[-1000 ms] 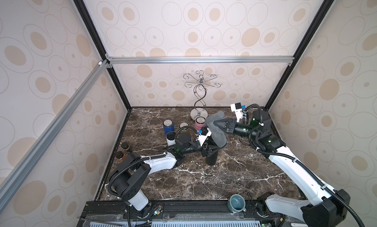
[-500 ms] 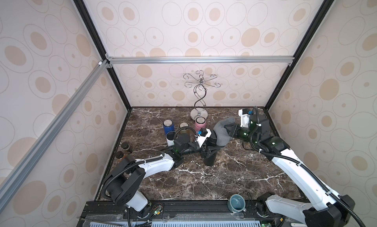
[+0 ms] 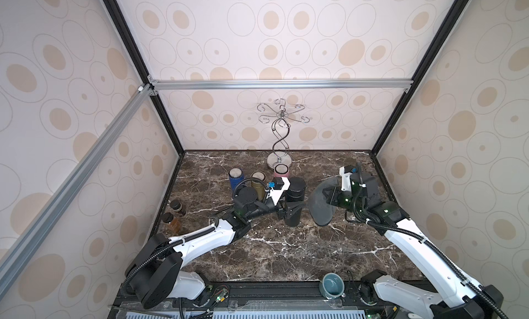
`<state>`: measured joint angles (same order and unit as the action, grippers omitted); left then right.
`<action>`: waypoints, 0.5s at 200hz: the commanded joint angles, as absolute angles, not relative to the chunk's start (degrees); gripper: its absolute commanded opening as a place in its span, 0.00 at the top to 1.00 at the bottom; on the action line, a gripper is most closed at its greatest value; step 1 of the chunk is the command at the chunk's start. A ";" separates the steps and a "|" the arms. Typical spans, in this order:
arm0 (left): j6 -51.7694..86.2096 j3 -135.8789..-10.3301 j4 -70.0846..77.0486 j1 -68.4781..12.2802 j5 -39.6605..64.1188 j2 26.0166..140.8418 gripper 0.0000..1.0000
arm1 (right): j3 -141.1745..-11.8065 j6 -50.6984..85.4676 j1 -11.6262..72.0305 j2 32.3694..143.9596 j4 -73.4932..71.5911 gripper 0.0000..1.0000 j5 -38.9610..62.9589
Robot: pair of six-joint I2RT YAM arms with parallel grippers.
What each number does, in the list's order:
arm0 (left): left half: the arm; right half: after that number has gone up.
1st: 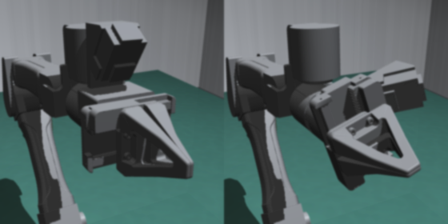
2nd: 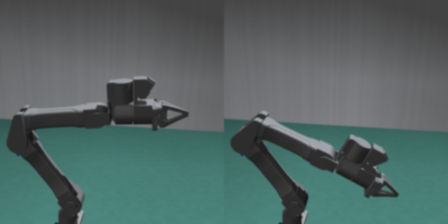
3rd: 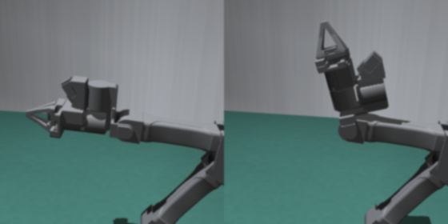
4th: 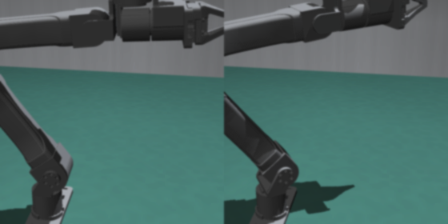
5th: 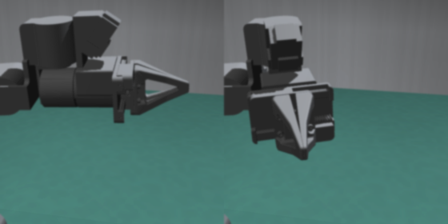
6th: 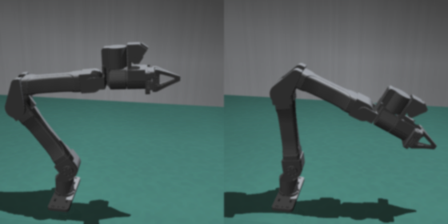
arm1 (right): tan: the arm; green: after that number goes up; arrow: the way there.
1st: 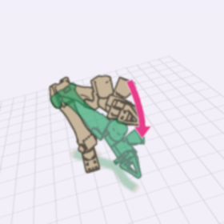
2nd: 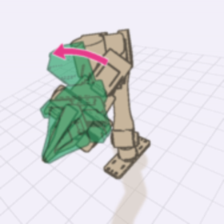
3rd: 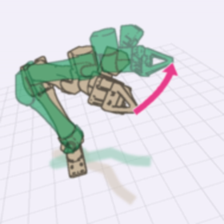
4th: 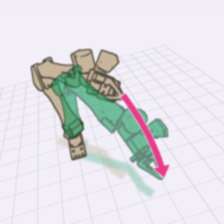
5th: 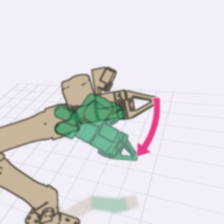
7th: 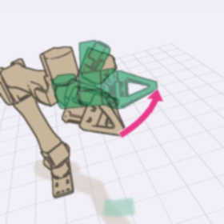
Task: Wipe the surface of the thermos
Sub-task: Wipe the dirt from the surface of the thermos, then place the thermos at the center of the board.
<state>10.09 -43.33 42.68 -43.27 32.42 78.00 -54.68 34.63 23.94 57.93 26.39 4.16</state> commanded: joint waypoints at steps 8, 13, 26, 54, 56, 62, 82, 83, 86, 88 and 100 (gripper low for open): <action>7.62 -49.85 42.06 -43.68 29.42 79.07 1.00 | -52.43 34.24 23.85 53.18 30.74 1.00 1.68; 7.74 -50.65 41.99 -43.64 28.93 79.77 1.00 | -52.06 34.32 23.89 52.70 31.25 1.00 1.48; 8.69 -52.74 42.74 -43.62 27.31 82.30 1.00 | -50.84 35.06 23.85 51.01 31.69 1.00 1.16; 11.19 -58.63 44.20 -43.86 22.96 89.37 1.00 | -49.99 35.75 23.88 48.65 34.07 1.00 -0.52; 11.28 -59.06 44.27 -43.97 22.72 89.91 1.00 | -49.89 35.83 23.90 48.44 34.20 1.00 -0.52; 11.10 -60.41 44.22 -44.39 21.82 91.45 1.00 | -49.59 36.09 23.83 48.14 34.56 1.00 -0.61; 10.06 -65.43 42.85 -46.06 19.02 96.37 1.00 | -47.94 36.64 23.84 46.97 35.07 1.00 -0.86; 10.09 -65.72 42.78 -46.10 18.87 96.62 1.00 | -47.87 36.65 23.83 46.91 35.07 1.00 -0.87; 10.07 -66.33 42.72 -46.28 18.56 97.32 1.00 | -47.68 36.65 23.90 46.72 35.27 1.00 -0.94; 10.08 -66.83 42.72 -46.37 18.26 97.83 1.00 | -47.53 36.67 23.89 46.59 35.31 1.00 -1.02; 10.54 -69.21 43.17 -46.82 16.74 100.49 1.00 | -46.83 36.74 23.89 45.77 36.17 1.00 -1.59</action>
<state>10.26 -62.92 40.16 -45.10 20.86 97.73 -48.40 35.77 23.94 47.51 33.41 0.23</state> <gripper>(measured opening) 0.666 0.085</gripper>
